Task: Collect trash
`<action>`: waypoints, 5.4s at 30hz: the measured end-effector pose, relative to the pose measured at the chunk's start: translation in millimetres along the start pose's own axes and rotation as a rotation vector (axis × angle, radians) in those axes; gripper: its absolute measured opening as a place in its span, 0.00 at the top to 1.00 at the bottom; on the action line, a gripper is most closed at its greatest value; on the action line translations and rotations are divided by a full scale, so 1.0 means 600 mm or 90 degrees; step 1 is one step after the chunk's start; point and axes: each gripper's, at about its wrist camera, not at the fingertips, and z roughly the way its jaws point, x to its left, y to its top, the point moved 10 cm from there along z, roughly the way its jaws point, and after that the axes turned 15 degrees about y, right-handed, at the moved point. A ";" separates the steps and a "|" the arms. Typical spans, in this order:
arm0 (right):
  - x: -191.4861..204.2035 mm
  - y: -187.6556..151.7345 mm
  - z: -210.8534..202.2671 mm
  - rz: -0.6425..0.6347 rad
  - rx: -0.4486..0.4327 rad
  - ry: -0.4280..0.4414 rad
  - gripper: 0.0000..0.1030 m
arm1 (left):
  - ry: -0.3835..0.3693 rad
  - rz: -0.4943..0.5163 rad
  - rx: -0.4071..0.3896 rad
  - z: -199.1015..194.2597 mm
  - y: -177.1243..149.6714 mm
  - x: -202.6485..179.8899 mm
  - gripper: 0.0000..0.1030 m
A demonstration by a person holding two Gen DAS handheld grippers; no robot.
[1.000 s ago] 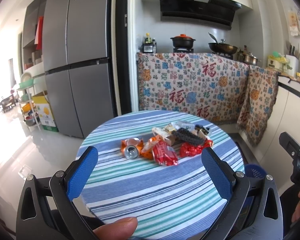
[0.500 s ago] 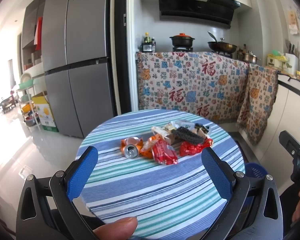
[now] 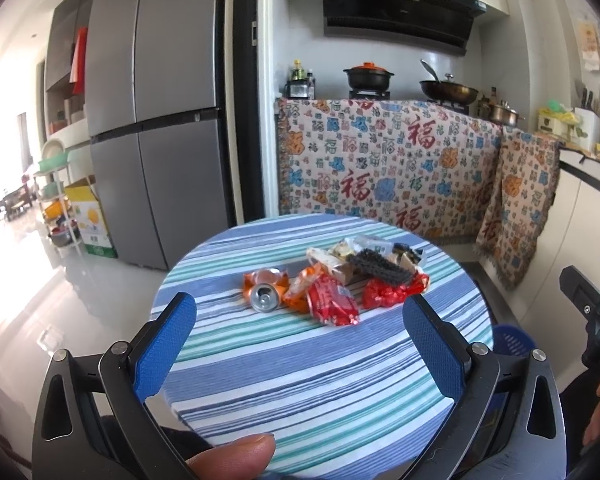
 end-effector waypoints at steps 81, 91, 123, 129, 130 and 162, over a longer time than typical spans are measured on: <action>-0.145 -0.216 0.593 -0.001 0.345 0.198 0.30 | 0.017 0.068 0.307 0.551 -0.167 -0.010 0.00; -0.142 -0.216 0.596 0.004 0.354 0.193 0.23 | -0.018 0.091 0.299 0.575 -0.150 -0.049 0.00; -0.248 -0.162 0.351 0.074 0.284 0.141 0.56 | -0.117 0.025 0.167 0.374 -0.042 -0.107 0.19; -0.376 -0.166 0.274 0.116 0.267 0.063 0.56 | -0.239 0.087 0.140 0.286 -0.001 -0.286 0.19; -0.398 -0.171 0.263 0.126 0.265 0.050 0.56 | -0.265 0.097 0.138 0.268 0.003 -0.320 0.19; -0.738 -0.374 0.170 0.285 0.312 -0.112 0.56 | -0.521 0.294 0.273 0.150 -0.190 -0.927 0.19</action>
